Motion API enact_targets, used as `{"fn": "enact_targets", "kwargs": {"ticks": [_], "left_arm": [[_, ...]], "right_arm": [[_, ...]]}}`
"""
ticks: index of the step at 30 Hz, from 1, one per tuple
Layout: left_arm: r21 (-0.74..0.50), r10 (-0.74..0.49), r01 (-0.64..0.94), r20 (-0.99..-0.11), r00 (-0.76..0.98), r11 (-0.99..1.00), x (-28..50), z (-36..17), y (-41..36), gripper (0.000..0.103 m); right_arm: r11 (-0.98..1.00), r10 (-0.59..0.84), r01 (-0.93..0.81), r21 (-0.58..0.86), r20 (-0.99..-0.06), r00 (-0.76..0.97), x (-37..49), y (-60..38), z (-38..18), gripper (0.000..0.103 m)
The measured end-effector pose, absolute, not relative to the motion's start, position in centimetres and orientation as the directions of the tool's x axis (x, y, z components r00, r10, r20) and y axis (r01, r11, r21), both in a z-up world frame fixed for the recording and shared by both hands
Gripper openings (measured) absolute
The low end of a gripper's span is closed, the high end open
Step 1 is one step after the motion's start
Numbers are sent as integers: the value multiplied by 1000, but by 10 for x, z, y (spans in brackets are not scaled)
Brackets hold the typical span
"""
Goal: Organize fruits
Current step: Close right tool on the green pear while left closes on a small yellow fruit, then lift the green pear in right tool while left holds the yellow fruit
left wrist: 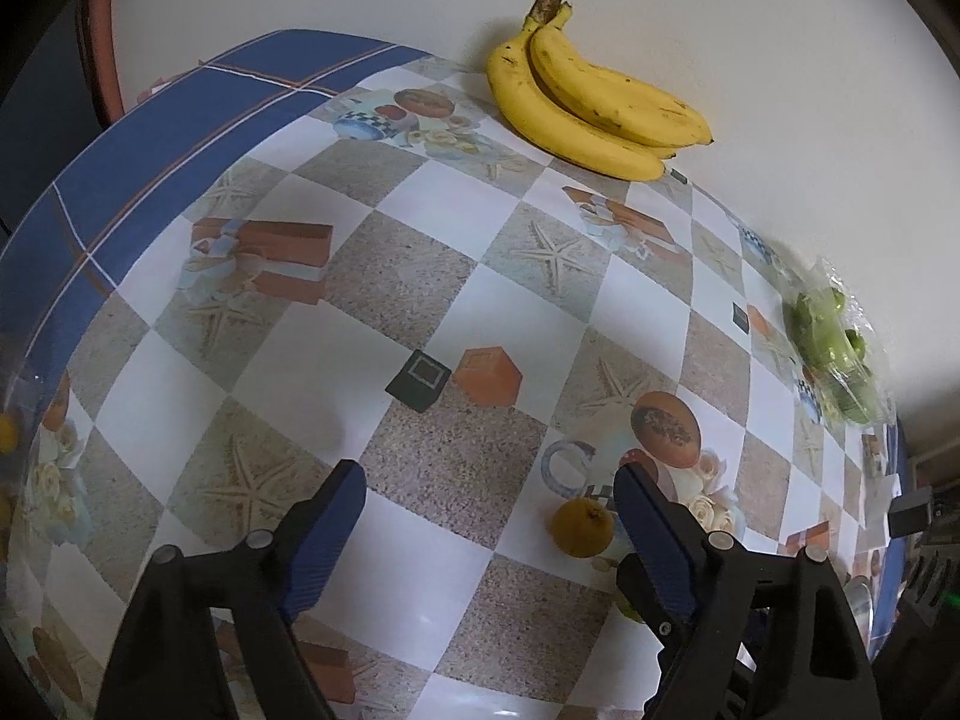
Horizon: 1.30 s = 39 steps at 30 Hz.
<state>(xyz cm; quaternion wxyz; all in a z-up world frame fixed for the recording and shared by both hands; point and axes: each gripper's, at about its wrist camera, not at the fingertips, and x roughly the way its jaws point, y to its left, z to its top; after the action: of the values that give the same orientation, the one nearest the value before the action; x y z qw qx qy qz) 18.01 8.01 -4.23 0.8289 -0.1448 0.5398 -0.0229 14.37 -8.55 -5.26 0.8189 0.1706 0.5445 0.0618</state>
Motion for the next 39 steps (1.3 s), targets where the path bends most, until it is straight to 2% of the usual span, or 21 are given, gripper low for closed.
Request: {"fn": "enact_targets", "kwargs": {"ticks": [10, 15, 18, 28, 39], "left_arm": [[-282, -223, -94, -888, 402, 955, 180, -46, 69, 83], [-275, -229, -67, -893, 388, 959, 181, -51, 58, 77], [-279, -239, -52, -894, 380, 959, 182, -54, 53, 70], [-297, -267, -28, -892, 364, 954, 181, -60, 45, 29], [-291, -264, -7, -879, 396, 957, 179, -44, 44, 28]], "right_arm": [[917, 294, 137, 376, -865, 407, 140, -108, -48, 47], [902, 300, 171, 396, -862, 409, 138, -125, -46, 46], [895, 307, 181, 407, -859, 410, 137, -130, -46, 45], [894, 314, 177, 411, -858, 407, 136, -131, -45, 45], [888, 326, 177, 425, -851, 412, 135, -132, -43, 42]]}}
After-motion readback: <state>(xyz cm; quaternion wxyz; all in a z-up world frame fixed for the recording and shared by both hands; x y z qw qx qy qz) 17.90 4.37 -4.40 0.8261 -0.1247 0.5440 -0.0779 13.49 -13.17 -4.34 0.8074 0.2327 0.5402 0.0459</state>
